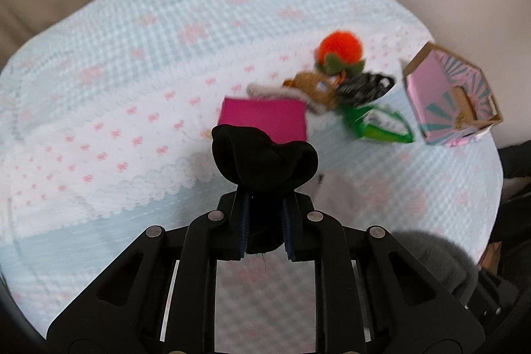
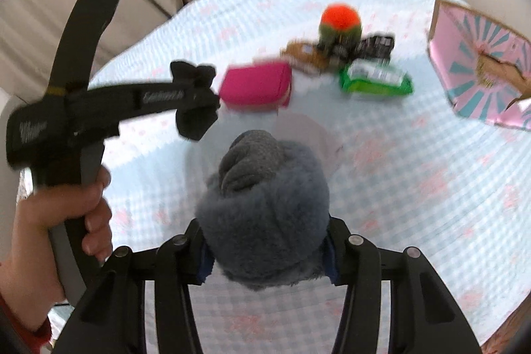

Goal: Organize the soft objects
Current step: 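Carry both socks into the cardboard box and open both tools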

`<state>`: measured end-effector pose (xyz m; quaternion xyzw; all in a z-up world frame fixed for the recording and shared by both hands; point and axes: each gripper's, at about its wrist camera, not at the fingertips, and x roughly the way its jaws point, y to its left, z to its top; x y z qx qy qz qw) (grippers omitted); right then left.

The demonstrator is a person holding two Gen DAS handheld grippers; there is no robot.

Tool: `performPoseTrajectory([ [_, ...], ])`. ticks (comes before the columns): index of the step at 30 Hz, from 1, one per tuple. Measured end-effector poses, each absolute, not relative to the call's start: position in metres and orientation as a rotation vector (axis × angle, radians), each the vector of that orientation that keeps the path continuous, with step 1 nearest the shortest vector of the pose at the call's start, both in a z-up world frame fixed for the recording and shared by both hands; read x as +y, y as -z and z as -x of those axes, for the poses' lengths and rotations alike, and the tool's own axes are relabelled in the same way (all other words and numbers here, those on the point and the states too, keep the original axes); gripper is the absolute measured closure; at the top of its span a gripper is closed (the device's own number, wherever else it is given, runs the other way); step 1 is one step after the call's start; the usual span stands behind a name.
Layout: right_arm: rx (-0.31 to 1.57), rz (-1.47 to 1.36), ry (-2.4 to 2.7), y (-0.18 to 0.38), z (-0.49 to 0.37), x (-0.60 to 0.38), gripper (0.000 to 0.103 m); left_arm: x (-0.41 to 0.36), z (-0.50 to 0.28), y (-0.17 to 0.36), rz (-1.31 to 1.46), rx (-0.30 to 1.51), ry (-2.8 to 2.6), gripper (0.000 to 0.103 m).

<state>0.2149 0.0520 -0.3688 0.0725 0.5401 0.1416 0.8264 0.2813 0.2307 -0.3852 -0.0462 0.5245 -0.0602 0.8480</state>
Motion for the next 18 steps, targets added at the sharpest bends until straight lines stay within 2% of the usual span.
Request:
performPoseTrajectory([
  [12,0.987,-0.152,-0.286,0.258,-0.222,0.001,0.056,0.181,-0.261,0.255,0.075,0.965,0.105,0.089],
  [18,0.930,-0.138,-0.310,0.212,-0.237,-0.057,0.056,0.129,-0.261,0.218,0.113,0.937,0.063,0.089],
])
